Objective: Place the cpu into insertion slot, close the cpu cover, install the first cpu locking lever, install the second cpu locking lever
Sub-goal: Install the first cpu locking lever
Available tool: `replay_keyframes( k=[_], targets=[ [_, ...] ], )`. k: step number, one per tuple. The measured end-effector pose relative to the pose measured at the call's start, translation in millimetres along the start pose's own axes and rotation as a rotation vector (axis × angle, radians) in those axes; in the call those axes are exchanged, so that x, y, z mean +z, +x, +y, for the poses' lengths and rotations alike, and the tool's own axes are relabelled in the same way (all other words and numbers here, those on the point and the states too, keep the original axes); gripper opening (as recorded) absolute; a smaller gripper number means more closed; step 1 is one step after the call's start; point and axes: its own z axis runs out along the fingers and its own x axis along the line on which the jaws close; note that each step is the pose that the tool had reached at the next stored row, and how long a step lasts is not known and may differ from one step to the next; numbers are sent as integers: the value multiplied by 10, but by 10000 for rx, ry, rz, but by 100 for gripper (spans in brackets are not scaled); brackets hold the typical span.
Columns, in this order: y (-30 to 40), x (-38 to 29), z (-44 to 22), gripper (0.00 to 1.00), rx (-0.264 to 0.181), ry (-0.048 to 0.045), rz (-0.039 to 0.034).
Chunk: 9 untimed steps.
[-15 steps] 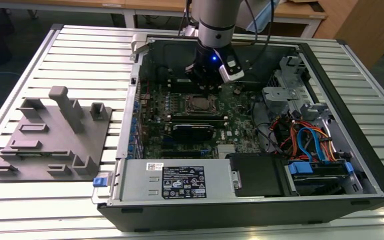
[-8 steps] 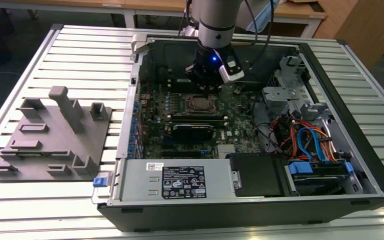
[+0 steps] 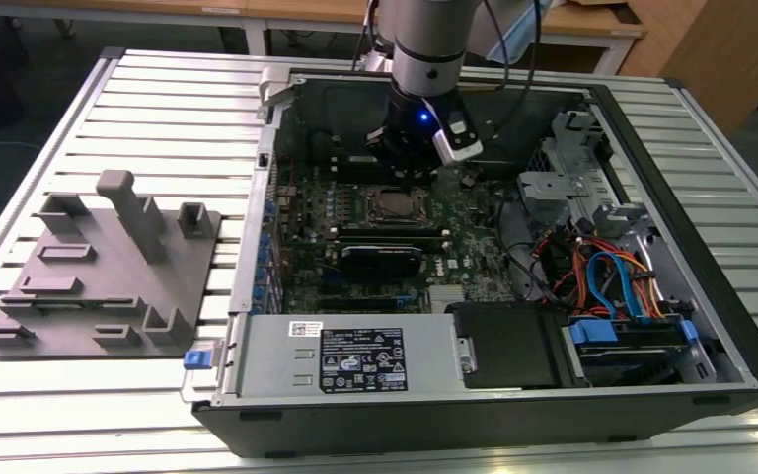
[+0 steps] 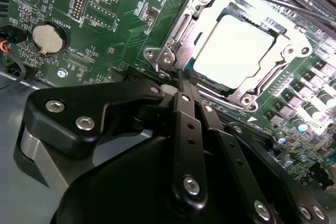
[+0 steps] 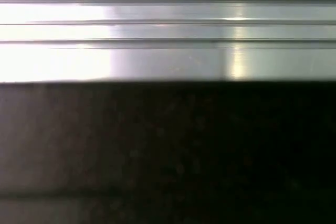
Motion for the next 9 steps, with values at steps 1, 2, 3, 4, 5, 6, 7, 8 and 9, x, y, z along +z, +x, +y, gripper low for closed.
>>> replay_keyframes(
  k=[1,2,3,4,5,6,7,8,9],
  targets=[
    [-1,1,0,10,0,-14,0],
    [-2,2,-1,10,0,-29,1],
    [-2,2,-1,10,1,-50,2],
    [-2,3,-1,10,1,-80,1],
    [-3,5,1,10,1,-126,0],
    [-3,6,0,10,1,-163,0],
    [-3,5,0,10,3,-208,1],
    [-3,5,0,10,4,-249,3],
    [-2,5,0,10,4,-281,6]
  ],
)
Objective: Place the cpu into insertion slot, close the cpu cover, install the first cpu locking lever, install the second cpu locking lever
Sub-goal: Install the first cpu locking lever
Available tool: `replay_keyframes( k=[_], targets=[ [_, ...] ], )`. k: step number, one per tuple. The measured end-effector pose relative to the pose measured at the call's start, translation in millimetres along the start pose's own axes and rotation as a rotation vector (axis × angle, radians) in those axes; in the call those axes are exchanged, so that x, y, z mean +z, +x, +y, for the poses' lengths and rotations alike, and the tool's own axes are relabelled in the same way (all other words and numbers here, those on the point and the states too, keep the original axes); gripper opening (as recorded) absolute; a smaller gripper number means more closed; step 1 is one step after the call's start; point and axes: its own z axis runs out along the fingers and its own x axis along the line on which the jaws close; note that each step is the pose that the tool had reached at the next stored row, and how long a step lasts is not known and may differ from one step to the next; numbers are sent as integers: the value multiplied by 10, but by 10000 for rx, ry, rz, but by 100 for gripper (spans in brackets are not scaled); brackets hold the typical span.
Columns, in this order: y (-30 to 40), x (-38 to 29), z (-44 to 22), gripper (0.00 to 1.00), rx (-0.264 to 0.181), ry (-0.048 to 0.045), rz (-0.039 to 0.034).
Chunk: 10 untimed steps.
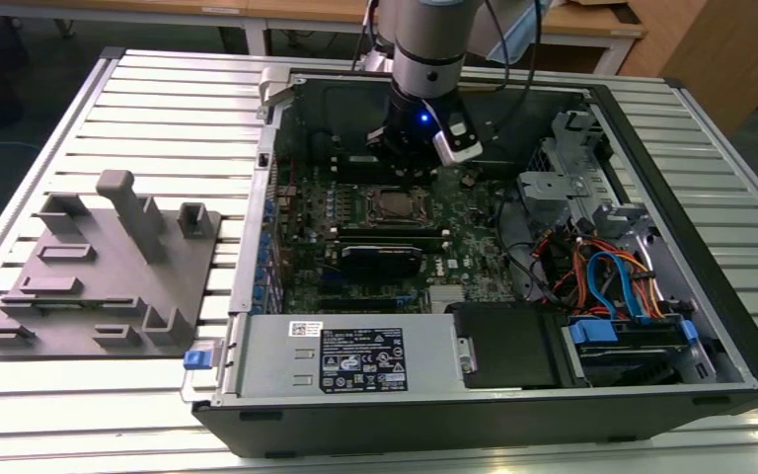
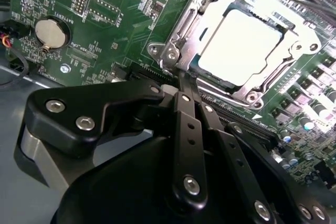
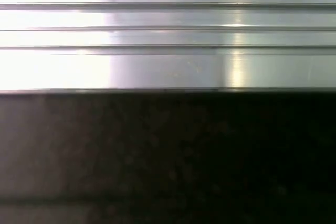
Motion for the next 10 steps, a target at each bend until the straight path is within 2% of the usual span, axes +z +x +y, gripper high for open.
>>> replay_keyframes(
  k=[4,7,10],
  targets=[
    [-1,-17,3,10,1,-36,-4],
    [-1,-56,4,10,1,-24,1],
    [-1,-69,5,10,1,-24,0]
  ],
)
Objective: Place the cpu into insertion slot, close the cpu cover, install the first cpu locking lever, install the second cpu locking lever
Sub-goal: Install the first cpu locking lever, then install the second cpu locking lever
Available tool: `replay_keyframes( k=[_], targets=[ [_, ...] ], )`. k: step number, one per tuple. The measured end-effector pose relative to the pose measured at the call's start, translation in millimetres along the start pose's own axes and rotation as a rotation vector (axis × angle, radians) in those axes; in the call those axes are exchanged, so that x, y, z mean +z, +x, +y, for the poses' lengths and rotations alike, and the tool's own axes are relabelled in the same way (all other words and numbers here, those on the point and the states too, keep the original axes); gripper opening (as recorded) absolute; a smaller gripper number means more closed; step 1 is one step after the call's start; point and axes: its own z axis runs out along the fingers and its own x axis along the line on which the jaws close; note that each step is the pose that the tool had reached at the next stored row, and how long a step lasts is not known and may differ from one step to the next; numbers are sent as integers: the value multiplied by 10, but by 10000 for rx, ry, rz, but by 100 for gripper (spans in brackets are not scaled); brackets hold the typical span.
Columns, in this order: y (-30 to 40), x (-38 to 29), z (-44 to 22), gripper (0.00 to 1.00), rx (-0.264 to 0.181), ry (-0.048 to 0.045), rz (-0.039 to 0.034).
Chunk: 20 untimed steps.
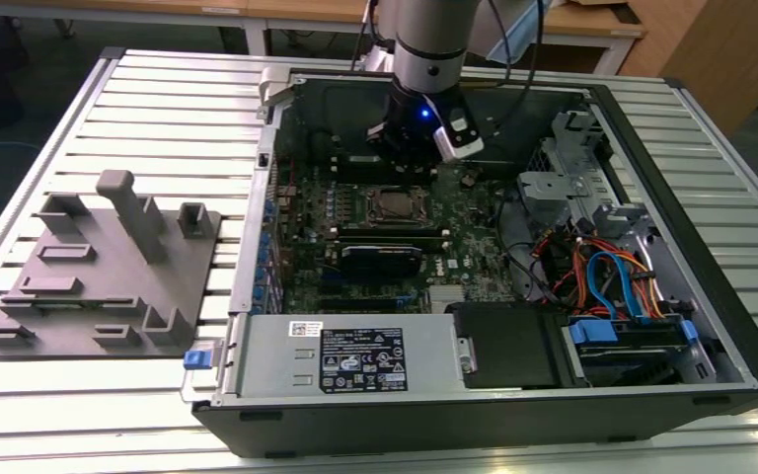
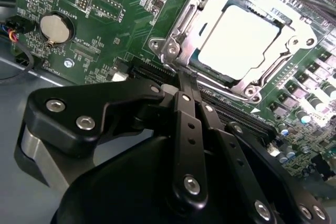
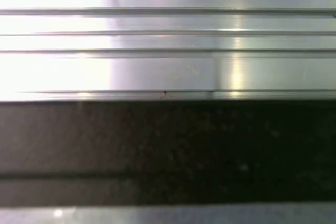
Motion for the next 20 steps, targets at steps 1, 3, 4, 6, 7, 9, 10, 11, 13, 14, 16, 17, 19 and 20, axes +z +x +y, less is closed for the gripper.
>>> replay_keyframes(
  k=[1,3,4,6,7,9,10,11,13,14,16,17,19,20],
  targets=[
    [0,0,-2,10,0,4,1],
    [0,-2,-17,10,4,8,2],
    [0,-1,-20,10,5,7,0],
    [0,-2,-26,10,6,8,1],
    [-1,-2,-30,10,5,8,1],
    [-1,-2,-32,10,6,8,1],
    [-1,-3,-35,10,4,7,1],
    [-1,-3,-38,10,5,9,1],
    [-1,-3,-43,10,6,7,1],
    [-1,-3,-44,10,6,7,0],
    [-1,-4,-45,10,6,9,1],
    [-1,-7,-46,10,6,10,2],
    [-1,-16,-45,10,6,8,1],
    [-1,-22,-44,10,5,8,1]
  ],
)
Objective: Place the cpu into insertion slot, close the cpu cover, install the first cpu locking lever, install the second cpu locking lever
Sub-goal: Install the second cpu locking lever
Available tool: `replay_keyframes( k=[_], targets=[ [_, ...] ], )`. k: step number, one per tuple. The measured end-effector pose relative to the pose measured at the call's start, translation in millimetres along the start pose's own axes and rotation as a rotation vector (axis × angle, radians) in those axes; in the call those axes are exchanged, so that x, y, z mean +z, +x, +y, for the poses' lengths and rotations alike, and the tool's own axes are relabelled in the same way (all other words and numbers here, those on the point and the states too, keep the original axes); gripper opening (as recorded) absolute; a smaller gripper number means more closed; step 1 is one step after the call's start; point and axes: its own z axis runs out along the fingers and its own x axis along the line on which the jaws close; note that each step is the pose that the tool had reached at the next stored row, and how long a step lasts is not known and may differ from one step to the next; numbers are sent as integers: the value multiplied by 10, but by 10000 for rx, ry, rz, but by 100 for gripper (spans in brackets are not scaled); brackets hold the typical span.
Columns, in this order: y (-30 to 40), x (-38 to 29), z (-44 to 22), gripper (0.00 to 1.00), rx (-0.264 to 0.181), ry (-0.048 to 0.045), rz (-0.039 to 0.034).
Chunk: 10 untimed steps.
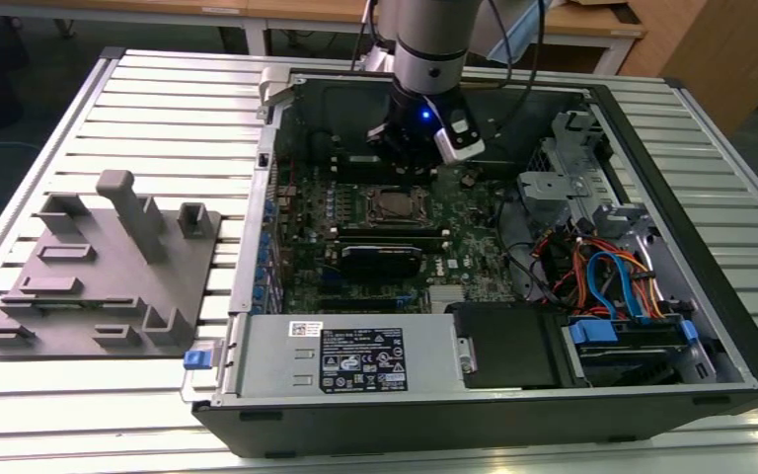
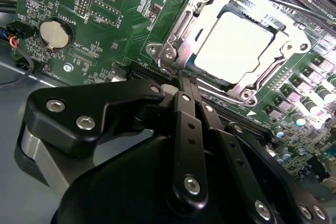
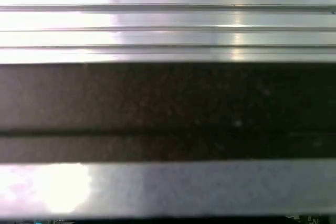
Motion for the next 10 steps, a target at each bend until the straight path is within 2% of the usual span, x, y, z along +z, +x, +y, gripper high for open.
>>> replay_keyframes(
  k=[10],
  targets=[
    [-1,-61,5,10,0,-1,-1]
  ],
)
